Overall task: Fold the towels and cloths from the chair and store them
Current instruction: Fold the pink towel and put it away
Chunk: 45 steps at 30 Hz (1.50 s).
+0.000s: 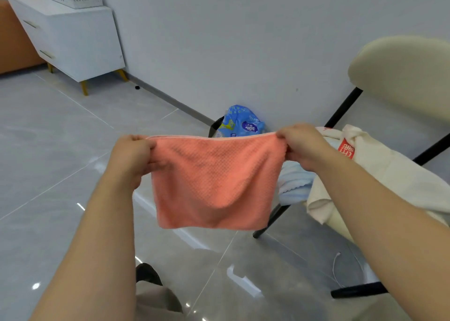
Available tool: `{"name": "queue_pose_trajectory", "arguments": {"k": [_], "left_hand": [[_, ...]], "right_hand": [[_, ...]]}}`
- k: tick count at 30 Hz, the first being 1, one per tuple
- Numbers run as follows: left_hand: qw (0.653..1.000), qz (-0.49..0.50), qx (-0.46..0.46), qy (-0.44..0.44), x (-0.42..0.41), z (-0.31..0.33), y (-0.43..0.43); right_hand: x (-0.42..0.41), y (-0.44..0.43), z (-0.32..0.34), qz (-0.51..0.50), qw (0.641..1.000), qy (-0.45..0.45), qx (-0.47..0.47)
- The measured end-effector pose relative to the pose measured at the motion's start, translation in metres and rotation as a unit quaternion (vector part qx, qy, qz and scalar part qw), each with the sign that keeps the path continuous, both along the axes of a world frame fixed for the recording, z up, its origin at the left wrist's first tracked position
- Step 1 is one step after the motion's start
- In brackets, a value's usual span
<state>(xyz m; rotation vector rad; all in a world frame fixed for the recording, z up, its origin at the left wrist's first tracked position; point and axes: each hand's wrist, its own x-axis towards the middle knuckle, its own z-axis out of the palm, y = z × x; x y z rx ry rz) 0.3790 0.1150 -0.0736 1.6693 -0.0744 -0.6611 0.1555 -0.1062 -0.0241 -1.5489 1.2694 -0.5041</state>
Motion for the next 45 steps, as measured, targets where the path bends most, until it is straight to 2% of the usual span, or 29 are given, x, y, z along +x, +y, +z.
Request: {"name": "queue_pose_trajectory", "arguments": {"k": [2, 4, 8, 12, 14, 16, 20, 22, 26, 34, 37, 45], "left_hand": [[0.999, -0.001, -0.035, 0.021, -0.009, 0.004, -0.008], [0.999, -0.010, -0.032, -0.001, -0.019, 0.005, -0.017], [0.987, -0.078, -0.019, -0.141, -0.045, 0.011, -0.030], [0.960, -0.109, 0.003, -0.259, -0.061, 0.016, -0.034], [0.955, -0.122, 0.004, -0.270, -0.060, 0.014, -0.034], [0.960, -0.138, -0.009, -0.243, -0.061, 0.011, -0.037], [0.958, -0.191, -0.055, -0.207, -0.069, 0.014, -0.041], [0.951, -0.214, -0.078, -0.207, -0.072, 0.013, -0.042], [0.943, -0.233, -0.124, -0.205, -0.076, 0.012, -0.042], [0.940, -0.264, -0.162, -0.142, -0.077, 0.015, -0.042], [0.938, -0.267, -0.162, -0.148, -0.077, 0.015, -0.042], [0.909, -0.355, -0.115, -0.185, -0.071, 0.014, -0.035]], "right_hand": [[0.005, 0.010, 0.000, 0.023, 0.998, 0.030, -0.053], [0.006, 0.020, 0.001, 0.070, 0.992, 0.046, -0.096], [0.008, 0.041, 0.007, 0.185, 0.979, 0.052, -0.073], [0.003, 0.053, 0.017, 0.292, 0.943, 0.086, -0.135], [-0.002, 0.056, 0.021, 0.368, 0.914, 0.098, -0.141], [-0.001, 0.056, 0.017, 0.395, 0.896, 0.113, -0.165], [0.007, 0.051, 0.003, 0.349, 0.869, 0.133, -0.325], [0.012, 0.049, -0.002, 0.336, 0.864, 0.109, -0.359], [0.018, 0.051, -0.010, 0.318, 0.891, 0.095, -0.310], [0.022, 0.058, -0.015, 0.289, 0.902, 0.081, -0.310], [0.021, 0.059, -0.015, 0.274, 0.908, 0.064, -0.309], [0.019, 0.059, -0.019, 0.256, 0.931, 0.027, -0.259]]}}
